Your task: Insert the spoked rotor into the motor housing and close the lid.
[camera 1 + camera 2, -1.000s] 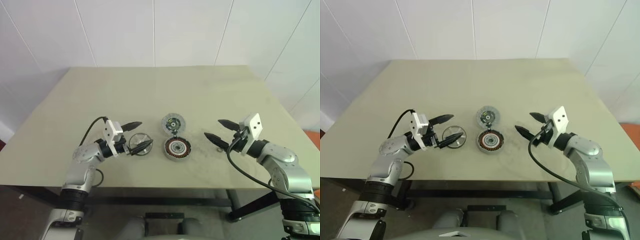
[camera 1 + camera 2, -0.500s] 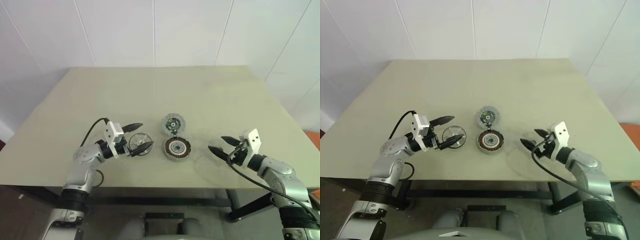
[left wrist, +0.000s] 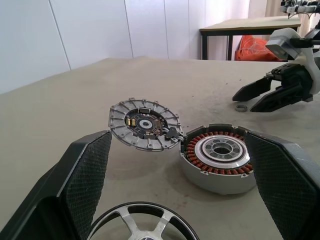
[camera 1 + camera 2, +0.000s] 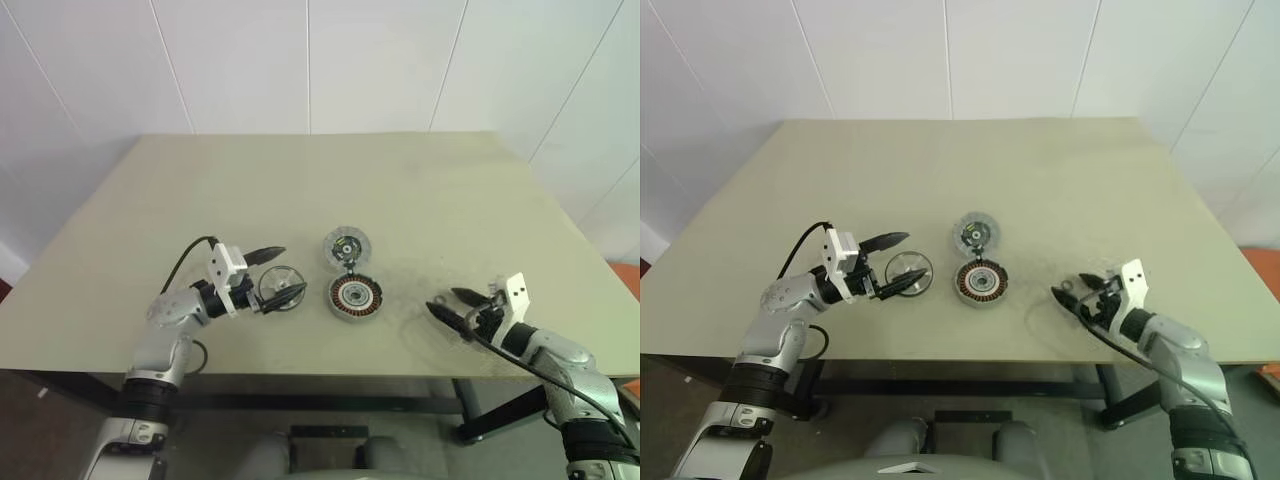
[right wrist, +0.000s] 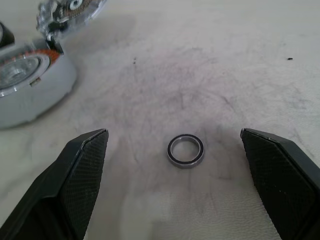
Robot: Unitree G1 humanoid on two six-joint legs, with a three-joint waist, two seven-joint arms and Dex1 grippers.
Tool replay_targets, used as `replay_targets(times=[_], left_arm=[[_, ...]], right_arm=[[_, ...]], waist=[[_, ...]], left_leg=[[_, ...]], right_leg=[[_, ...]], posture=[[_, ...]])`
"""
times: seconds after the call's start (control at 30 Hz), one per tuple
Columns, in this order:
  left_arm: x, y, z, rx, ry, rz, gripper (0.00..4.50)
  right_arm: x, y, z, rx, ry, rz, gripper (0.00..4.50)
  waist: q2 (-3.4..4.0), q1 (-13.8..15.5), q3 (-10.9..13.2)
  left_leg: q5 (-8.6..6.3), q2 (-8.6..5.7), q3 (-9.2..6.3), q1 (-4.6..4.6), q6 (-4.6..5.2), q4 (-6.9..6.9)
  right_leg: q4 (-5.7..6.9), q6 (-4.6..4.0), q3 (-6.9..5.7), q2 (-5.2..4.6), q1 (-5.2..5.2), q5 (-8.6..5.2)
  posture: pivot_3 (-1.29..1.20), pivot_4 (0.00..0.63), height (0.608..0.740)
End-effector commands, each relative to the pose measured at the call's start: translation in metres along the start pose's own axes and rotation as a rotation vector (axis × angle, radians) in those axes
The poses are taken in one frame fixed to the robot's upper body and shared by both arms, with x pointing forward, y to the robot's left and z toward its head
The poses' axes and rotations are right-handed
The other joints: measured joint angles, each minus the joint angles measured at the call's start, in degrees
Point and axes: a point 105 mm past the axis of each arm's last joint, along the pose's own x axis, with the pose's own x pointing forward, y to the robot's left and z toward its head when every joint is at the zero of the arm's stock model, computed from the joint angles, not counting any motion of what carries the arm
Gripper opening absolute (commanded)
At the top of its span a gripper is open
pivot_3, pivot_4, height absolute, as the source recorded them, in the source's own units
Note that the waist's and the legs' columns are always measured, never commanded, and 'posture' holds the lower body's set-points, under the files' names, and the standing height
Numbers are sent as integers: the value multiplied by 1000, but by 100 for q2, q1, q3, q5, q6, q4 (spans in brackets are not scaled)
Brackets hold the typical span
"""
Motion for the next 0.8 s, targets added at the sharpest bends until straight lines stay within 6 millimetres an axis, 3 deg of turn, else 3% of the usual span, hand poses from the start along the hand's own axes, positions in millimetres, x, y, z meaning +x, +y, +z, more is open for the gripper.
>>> replay_targets(times=[0.03,0.5,0.8], left_arm=[[1,0,8,36,-26,-4,4500],[0,-2,7,29,-25,4,4500],[0,-1,8,33,-24,9,4500]], right_arm=[[2,-3,1,-60,7,-26,4450],[7,-5,5,-98,7,-34,4450],[6,-8,8,-91,-9,-41,1483]], waist=[[0,-5,0],[-1,-2,0],[0,-4,0]], left_leg=[[0,0,0,1,0,0],[0,1,0,2,0,4],[0,1,-1,2,0,-1]], right_leg=[[0,0,0,0,1,0],[0,0,1,-1,4,0],[0,0,0,0,1,0]], posture=[[0,0,740],[0,0,740],[0,0,740]])
